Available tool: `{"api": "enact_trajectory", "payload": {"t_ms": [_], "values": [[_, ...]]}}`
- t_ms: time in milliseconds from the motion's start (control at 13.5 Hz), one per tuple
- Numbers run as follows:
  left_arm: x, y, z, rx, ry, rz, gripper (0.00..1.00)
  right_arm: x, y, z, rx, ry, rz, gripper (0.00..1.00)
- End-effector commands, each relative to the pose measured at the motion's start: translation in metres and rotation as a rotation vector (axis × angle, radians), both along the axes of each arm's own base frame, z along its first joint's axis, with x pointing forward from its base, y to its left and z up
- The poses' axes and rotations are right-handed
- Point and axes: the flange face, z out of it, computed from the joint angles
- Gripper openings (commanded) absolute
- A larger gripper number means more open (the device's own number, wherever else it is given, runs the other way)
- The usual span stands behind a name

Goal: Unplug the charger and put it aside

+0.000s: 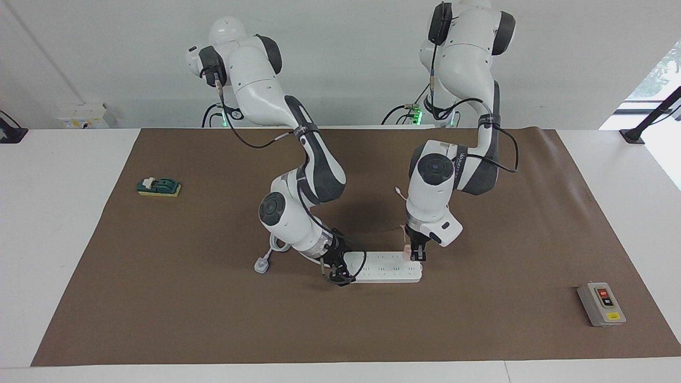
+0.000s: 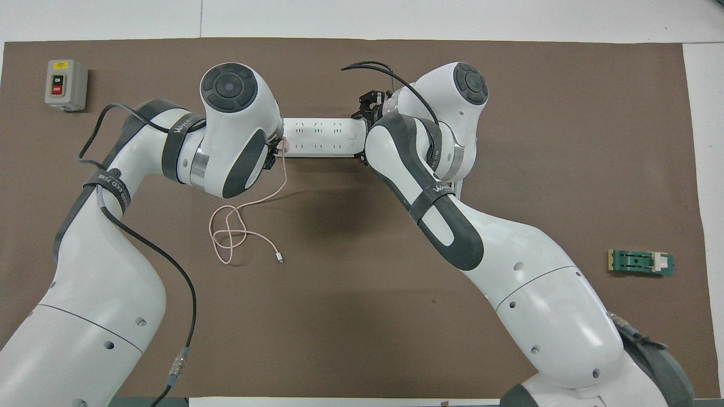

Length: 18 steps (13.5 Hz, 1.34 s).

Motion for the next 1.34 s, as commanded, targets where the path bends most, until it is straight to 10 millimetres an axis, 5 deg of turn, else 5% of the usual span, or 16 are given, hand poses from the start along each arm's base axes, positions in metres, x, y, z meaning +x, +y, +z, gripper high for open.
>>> {"api": "enact_trajectory", "payload": {"t_ms": [0, 817, 965, 1262], "values": [[0.000, 0.004, 0.002, 0.052, 0.048, 0.007, 0.00, 0.008, -0.001, -0.001, 0.038, -0.001, -0.040, 0.00], [0.003, 0.033, 0.102, 0.022, 0.096, -0.132, 0.00, 0.008, -0.001, 0.000, 0.033, 0.002, -0.034, 0.00], [0.005, 0.043, 0.109, 0.003, 0.094, -0.204, 0.00, 0.014, -0.018, 0.004, 0.025, 0.013, -0.038, 0.97], [0.002, 0.066, 0.121, -0.015, 0.100, -0.390, 0.00, 0.013, -0.018, 0.043, 0.013, -0.036, -0.005, 1.00]]}}
